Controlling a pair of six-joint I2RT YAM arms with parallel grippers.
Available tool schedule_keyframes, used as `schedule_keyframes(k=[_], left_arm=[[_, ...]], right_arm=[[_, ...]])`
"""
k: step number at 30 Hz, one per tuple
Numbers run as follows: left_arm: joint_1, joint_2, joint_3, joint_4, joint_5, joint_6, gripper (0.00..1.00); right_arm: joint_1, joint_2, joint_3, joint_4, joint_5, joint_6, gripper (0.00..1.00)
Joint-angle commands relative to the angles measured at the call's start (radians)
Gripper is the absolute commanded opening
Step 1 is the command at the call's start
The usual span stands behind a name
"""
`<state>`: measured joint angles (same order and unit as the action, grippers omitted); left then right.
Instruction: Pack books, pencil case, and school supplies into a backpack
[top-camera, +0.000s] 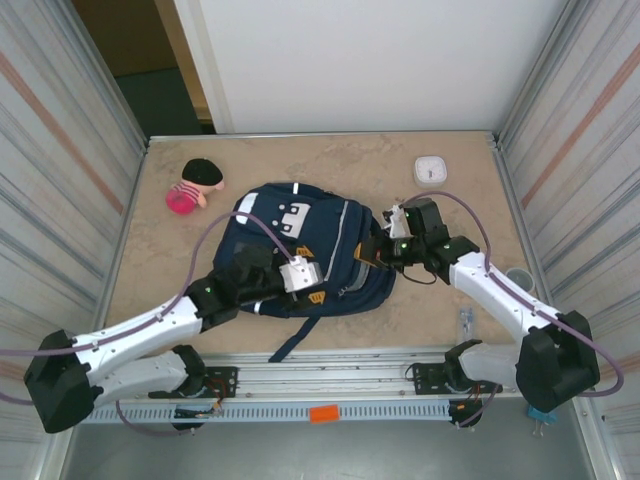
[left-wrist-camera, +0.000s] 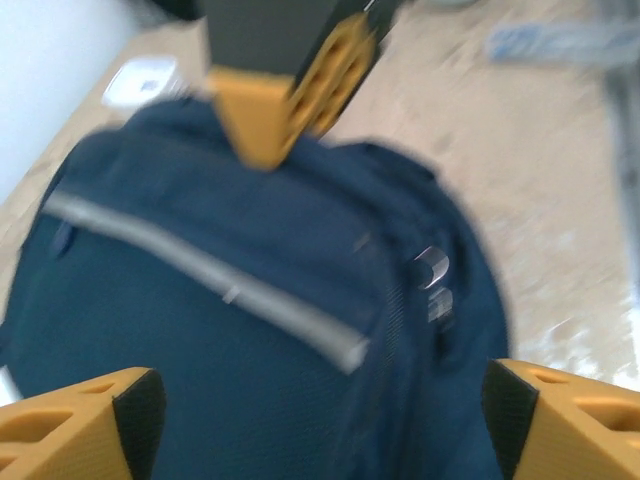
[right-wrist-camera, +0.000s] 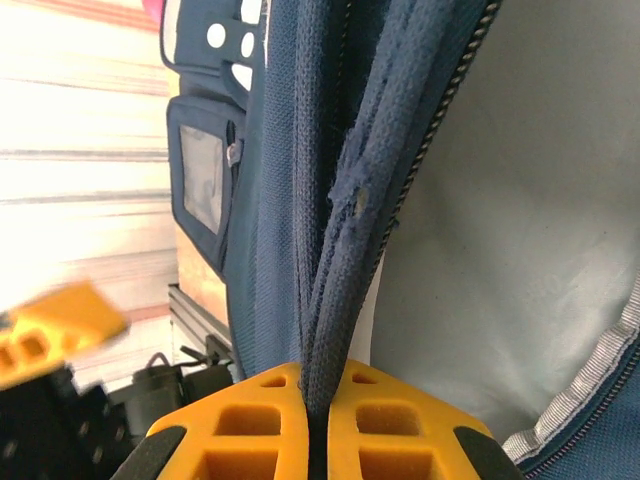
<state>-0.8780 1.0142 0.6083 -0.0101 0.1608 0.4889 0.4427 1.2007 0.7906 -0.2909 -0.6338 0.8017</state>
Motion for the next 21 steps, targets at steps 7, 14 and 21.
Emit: schedule_keyframes(k=[7, 14, 21], left_arm=[[0.024, 0.114, -0.019, -0.016, 0.087, 0.118, 0.86], [0.014, 0.198, -0.029, 0.043, 0.012, 0.122, 0.68], [0.022, 0.171, -0.051, 0.132, 0.083, -0.086, 0.03]], right_arm=[[-0.009, 0.004, 0.073, 0.002, -0.061, -0.032, 0.02], [-0.009, 0.017, 0.098, 0.003, -0.065, -0.027, 0.03], [0.013, -0.047, 0.114, -0.163, 0.168, -0.087, 0.30]])
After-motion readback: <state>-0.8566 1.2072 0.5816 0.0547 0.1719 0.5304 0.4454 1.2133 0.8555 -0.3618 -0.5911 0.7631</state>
